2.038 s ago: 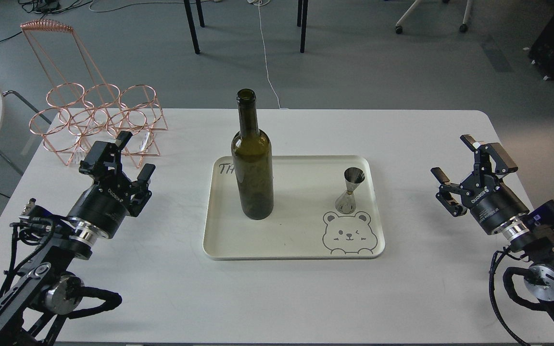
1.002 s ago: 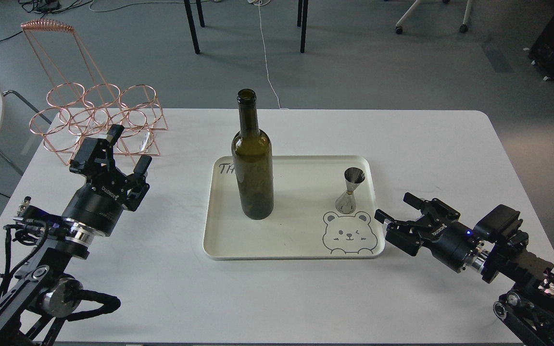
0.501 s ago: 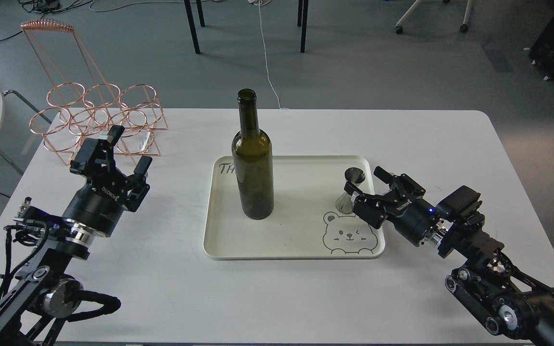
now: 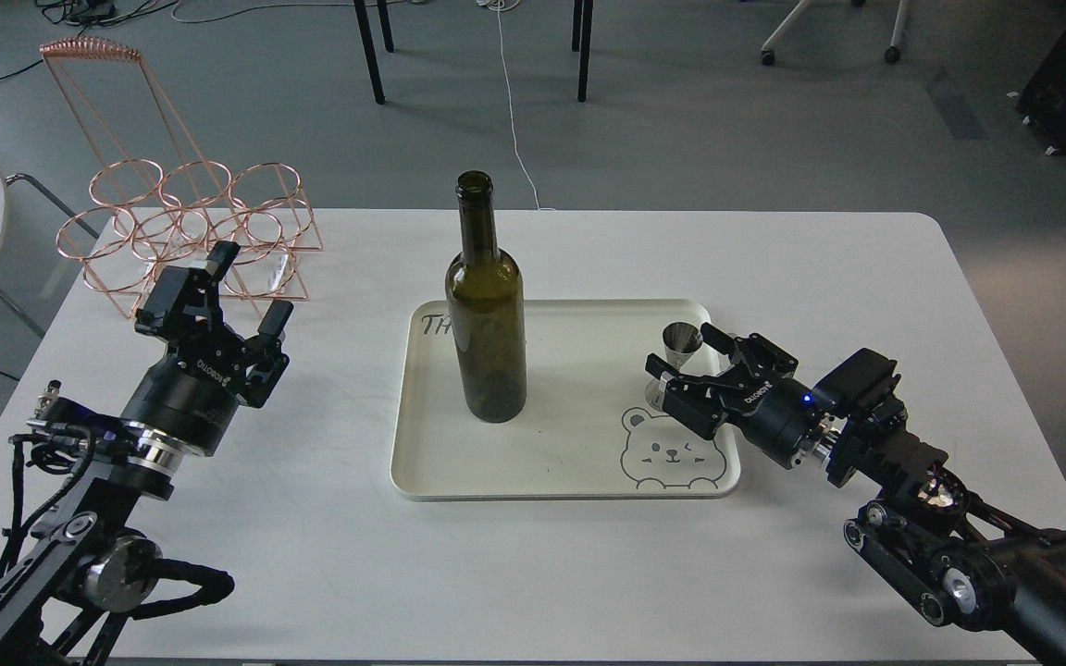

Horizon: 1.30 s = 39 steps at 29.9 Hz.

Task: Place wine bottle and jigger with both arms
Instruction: 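Close the right gripper around the metal jigger, then lift the jigger and carry it off the tray away from the bottle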

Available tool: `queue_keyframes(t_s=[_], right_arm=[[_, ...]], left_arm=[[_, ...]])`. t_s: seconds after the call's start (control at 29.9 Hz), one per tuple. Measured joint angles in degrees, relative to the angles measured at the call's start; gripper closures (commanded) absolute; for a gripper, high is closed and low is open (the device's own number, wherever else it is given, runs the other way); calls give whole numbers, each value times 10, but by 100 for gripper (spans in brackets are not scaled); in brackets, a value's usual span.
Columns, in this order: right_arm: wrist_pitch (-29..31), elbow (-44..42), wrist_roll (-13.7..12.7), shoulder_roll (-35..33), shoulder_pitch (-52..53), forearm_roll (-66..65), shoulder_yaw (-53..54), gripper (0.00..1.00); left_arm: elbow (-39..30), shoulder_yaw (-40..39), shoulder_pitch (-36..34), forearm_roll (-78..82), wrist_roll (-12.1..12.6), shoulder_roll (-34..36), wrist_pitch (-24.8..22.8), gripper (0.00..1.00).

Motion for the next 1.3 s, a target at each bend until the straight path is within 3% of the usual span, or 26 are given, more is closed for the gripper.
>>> queue_keyframes(t_s=[0.23, 0.33, 0.4, 0.7, 1.0, 1.3], right_arm=[[1, -16, 0, 1, 5, 0, -24, 40], [1, -18, 0, 1, 7, 0, -25, 59], [1, -19, 0, -2, 7, 0, -25, 59], [-6, -19, 0, -5, 8, 0, -24, 86], [-50, -1, 0, -14, 0, 0, 18, 85], [-58, 14, 0, -77, -16, 0, 91, 84]], left_arm=[[-1, -1, -1, 0, 0, 1, 0, 2], [-1, -1, -1, 0, 0, 1, 0, 2], [-1, -1, -2, 0, 0, 1, 1, 2], [-1, -1, -3, 0, 0, -1, 1, 2], [-4, -1, -3, 0, 0, -1, 1, 2], [-10, 2, -3, 1, 0, -2, 1, 2]])
